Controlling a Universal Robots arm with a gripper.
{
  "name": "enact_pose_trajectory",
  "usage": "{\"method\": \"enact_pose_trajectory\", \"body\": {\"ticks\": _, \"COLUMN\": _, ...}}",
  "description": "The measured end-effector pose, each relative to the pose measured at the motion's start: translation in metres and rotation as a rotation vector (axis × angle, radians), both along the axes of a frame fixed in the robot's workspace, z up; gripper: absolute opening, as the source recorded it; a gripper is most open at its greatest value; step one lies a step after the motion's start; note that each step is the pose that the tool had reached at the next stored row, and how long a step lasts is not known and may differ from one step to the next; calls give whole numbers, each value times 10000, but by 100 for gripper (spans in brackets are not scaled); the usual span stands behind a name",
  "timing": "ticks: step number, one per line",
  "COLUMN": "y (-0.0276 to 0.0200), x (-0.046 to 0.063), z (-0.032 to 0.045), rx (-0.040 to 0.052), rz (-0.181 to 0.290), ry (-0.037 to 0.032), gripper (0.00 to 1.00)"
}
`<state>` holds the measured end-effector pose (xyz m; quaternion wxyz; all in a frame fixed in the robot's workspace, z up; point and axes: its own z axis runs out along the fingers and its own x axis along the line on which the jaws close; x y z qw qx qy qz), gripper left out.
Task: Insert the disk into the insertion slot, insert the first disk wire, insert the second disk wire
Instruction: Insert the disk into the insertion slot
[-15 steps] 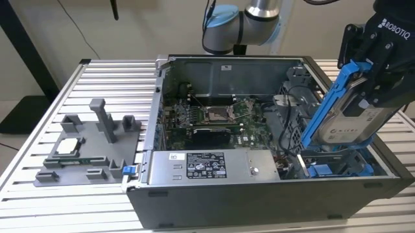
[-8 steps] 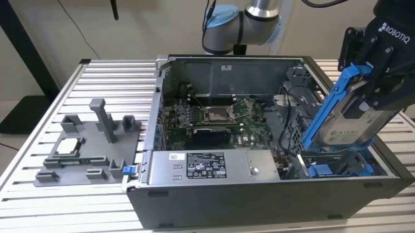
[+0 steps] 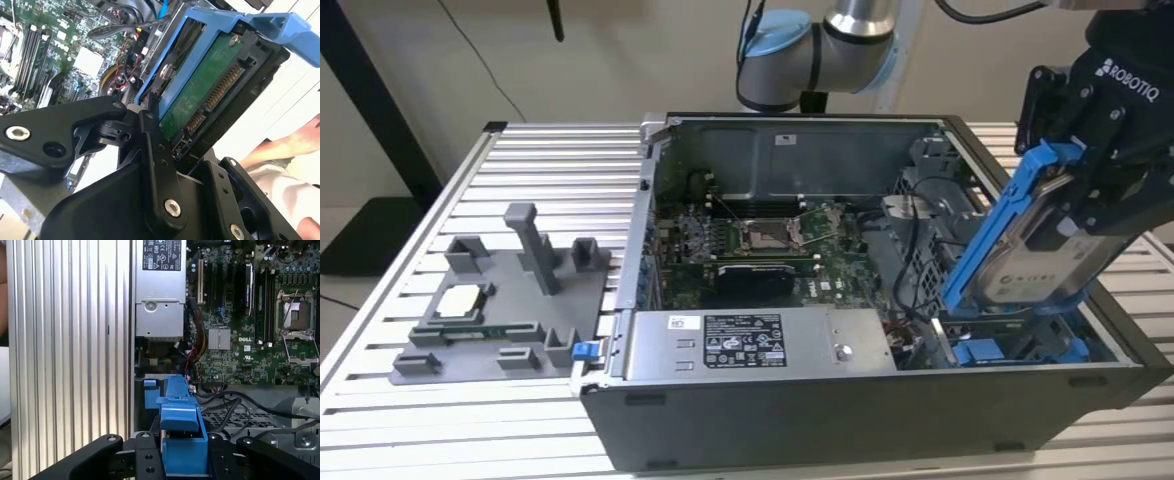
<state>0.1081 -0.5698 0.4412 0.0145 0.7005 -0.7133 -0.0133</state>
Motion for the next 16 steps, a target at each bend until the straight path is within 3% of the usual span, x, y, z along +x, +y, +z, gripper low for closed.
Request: {"method": "enact_pose_trajectory", "body": {"ticks": 16, "y": -1, "x": 102, "z": -166, "rx": 30, "rz": -48, "ry": 0, "gripper": 0}}
